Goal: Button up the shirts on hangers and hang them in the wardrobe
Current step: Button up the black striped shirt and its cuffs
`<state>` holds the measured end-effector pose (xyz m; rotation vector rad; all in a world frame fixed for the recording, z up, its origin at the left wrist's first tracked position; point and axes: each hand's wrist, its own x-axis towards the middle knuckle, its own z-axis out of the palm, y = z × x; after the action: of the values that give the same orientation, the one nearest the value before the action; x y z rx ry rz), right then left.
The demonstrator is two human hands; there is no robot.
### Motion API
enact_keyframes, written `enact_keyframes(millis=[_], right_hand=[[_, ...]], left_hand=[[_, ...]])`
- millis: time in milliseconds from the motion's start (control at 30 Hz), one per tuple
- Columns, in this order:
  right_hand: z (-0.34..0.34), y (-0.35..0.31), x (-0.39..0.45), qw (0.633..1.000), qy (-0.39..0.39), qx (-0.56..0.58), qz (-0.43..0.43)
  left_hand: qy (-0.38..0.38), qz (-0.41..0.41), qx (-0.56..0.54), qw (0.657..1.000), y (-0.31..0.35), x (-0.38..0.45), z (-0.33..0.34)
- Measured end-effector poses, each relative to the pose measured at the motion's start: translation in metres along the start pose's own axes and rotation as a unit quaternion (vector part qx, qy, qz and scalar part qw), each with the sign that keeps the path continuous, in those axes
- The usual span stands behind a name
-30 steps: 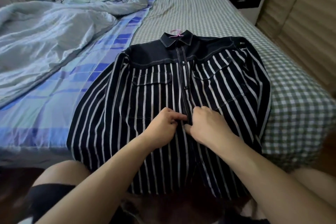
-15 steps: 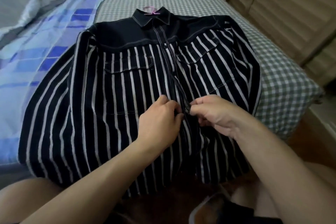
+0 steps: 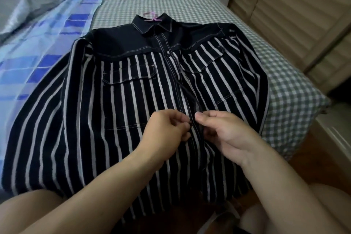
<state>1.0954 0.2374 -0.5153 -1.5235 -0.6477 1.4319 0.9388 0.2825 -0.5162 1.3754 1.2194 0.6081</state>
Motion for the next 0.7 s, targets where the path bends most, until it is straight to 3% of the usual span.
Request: enact_keyframes(millis=[100, 267, 400, 700], right_hand=[[-0.011, -0.011, -0.001, 0.998, -0.053, 0.038, 0.004], [-0.001, -0.005, 0.005, 0.987, -0.027, -0.158, -0.006], [-0.001, -0.002, 0.009, 0.992, -0.001, -0.128, 0.007], [-0.001, 0.004, 0.005, 0.996, -0.001, -0.088, -0.012]], left_hand=[[0.021, -0.012, -0.054, 0.998, -0.007, -0.001, 0.005], [0.016, -0.055, -0.134, 0.989, -0.012, 0.001, 0.007], [-0.004, -0.092, -0.182, 0.979, -0.011, 0.005, 0.005], [-0.018, -0.08, -0.174, 0.981, -0.011, 0.002, 0.001]])
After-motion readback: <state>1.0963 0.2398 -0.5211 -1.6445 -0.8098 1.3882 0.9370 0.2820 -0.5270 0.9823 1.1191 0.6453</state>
